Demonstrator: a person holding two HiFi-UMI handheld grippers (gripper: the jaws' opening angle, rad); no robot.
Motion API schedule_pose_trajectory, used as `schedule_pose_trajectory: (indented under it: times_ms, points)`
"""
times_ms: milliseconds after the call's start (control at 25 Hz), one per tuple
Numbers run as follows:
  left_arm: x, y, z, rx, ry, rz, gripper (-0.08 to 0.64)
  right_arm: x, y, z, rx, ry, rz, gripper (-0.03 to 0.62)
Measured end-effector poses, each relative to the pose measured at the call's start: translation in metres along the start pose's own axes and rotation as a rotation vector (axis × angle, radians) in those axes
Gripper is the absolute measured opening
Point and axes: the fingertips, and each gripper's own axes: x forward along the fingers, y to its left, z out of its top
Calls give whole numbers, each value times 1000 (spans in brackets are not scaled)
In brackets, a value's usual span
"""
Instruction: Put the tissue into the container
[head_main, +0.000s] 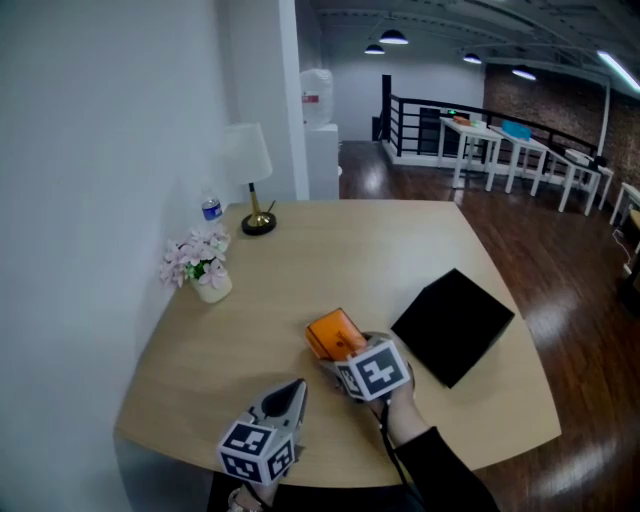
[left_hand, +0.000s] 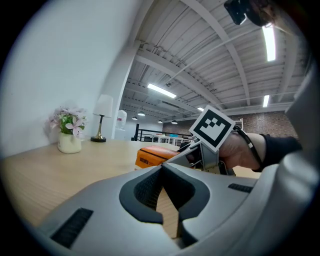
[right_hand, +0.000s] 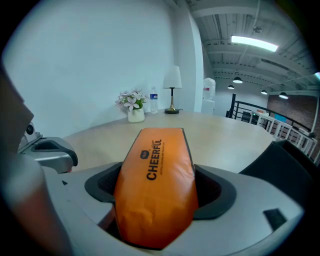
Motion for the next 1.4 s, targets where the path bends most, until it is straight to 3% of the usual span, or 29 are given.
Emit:
schedule_pose_trajectory:
  times_ms: [320, 520, 880, 1200, 1400]
  points:
    - [5, -16, 3, 11, 0, -30, 0, -29, -3, 14, -11, -73, 21, 425]
    - [13, -29, 3, 16, 1, -59, 0, -64, -27, 31, -51, -108, -13, 425]
    - [31, -54, 0, 31, 18, -118, 0, -138, -121, 44, -71, -119, -126, 425]
    - [39, -61, -8, 39, 43, -137, 0, -172, -216, 33, -87, -36, -239, 425]
    - [38, -62, -12, 41, 55, -133, 0, -169, -258, 18, -83, 52, -253, 425]
